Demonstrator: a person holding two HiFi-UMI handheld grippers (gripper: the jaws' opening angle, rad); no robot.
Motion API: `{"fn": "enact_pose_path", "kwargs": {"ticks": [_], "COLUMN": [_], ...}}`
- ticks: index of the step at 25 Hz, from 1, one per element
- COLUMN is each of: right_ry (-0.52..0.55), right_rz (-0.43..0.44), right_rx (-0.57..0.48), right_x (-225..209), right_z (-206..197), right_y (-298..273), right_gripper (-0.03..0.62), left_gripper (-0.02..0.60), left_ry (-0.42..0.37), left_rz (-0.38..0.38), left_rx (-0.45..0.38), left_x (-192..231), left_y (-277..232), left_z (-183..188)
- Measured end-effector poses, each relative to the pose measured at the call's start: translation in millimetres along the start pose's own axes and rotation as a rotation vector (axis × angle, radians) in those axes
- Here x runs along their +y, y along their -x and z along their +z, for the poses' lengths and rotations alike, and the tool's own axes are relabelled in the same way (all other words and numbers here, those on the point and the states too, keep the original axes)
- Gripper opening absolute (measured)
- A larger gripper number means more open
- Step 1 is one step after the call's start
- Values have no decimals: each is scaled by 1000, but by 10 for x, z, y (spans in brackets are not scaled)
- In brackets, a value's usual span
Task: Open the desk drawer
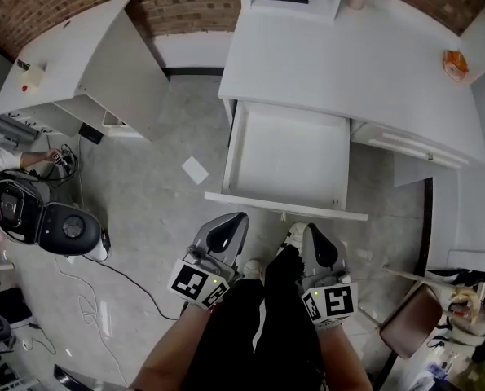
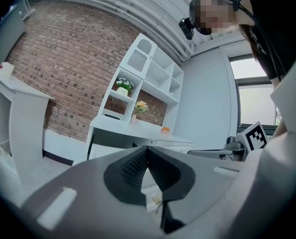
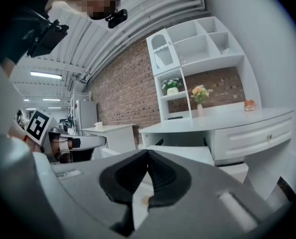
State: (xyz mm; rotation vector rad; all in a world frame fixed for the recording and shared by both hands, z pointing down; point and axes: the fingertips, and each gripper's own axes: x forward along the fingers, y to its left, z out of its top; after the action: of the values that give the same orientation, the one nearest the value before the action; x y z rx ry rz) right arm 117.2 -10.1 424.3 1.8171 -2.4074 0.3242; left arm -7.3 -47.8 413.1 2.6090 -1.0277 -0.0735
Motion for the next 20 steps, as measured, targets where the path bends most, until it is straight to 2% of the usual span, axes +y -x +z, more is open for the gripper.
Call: {"fn": "enact_pose_path", "kwargs": {"ticks": [5,9,14,20], "right_ry": [24,30,42,49], "right_rz": [20,35,61,72], "right_rx": [-28,-45,-87,-110], "right_x": [-19,34,128,215], "right_z": [349,593,946,1156], "right_y": [110,195,318,464], "right_gripper": [3,3,3,3], "left_gripper": [-2,-2,-2,-2], "left_ry": [-4,10,-24,-53], "left_rz": [-21,-39,-69,-57], "left_rx": [-40,-39,-40,-54], "left_x": [-132,-236,-403,-407], "left_y": [-37,45,177,356], "left_z": [360,528,758,970]}}
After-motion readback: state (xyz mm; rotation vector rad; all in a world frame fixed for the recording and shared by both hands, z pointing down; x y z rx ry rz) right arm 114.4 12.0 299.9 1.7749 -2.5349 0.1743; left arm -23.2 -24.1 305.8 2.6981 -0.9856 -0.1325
